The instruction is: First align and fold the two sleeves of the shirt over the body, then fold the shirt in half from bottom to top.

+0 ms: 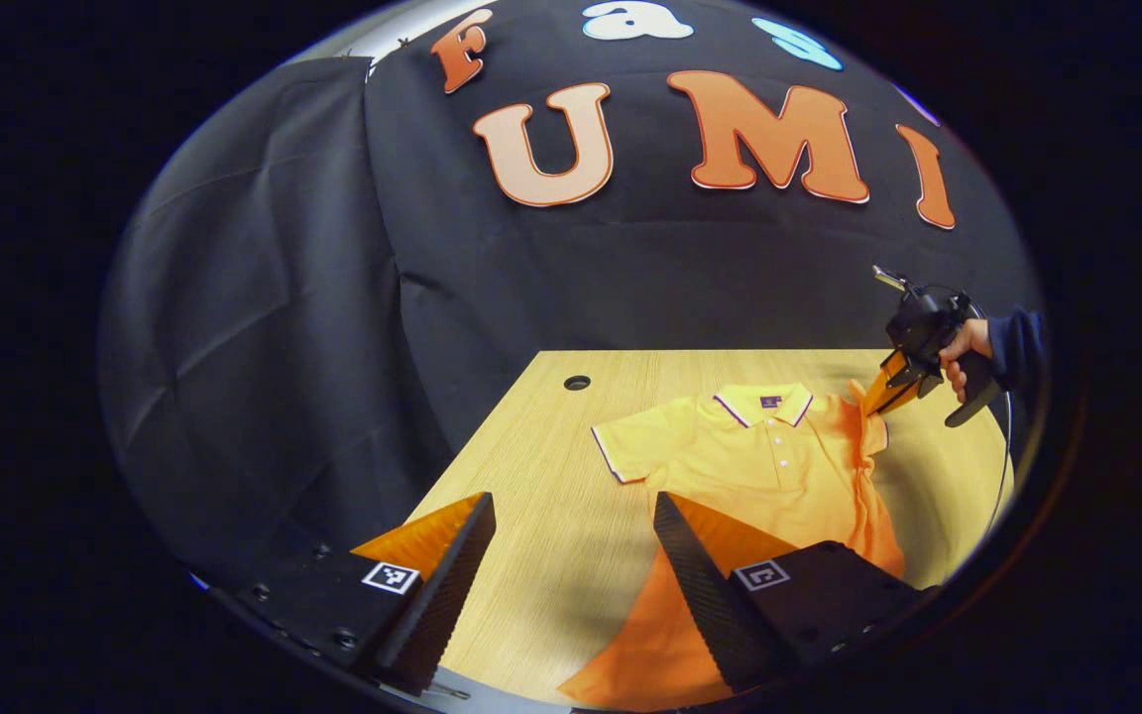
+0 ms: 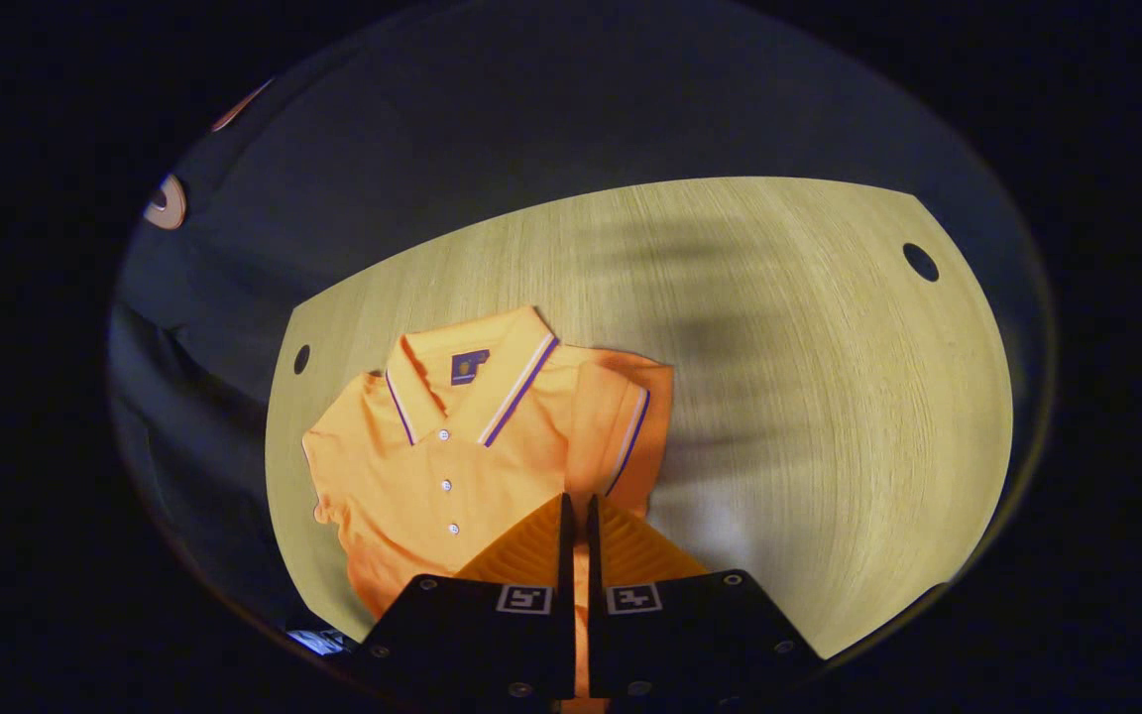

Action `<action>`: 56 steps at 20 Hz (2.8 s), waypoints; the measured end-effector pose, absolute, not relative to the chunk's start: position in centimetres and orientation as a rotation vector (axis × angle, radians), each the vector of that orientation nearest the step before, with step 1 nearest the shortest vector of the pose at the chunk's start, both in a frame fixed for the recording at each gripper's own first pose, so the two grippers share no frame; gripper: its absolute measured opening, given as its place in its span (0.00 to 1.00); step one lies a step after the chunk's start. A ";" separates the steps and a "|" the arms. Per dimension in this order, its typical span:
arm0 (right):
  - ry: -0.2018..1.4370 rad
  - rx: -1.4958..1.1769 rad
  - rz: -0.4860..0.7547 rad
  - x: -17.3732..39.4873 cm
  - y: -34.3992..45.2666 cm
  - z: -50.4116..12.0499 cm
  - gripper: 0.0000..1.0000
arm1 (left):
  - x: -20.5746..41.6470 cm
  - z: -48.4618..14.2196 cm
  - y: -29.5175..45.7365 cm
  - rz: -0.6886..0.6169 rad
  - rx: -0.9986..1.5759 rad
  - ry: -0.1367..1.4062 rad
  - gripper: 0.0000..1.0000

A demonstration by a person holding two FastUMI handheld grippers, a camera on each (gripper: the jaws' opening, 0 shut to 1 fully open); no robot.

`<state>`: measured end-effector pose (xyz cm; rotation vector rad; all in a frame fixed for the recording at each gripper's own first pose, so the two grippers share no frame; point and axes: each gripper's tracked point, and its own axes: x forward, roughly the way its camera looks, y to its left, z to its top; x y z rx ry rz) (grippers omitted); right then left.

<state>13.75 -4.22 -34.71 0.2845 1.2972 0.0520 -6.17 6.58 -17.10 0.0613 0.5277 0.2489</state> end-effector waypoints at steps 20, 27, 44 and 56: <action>1.165 0.462 0.235 11.5 5.6 -28.3 0.52 | -2.1 -24.5 11.1 0.151 -0.083 0.793 0.99; 1.161 0.491 0.128 5.4 4.3 -26.8 0.70 | 5.0 -30.2 10.5 -0.025 -0.121 1.005 0.99; 1.111 0.662 -0.208 -9.4 1.9 -25.9 0.81 | 17.7 -37.2 8.0 -0.157 -0.104 1.369 0.97; 1.152 0.738 -0.301 -17.1 0.7 -27.2 0.81 | 21.5 -39.8 7.4 -0.038 -0.045 1.407 0.70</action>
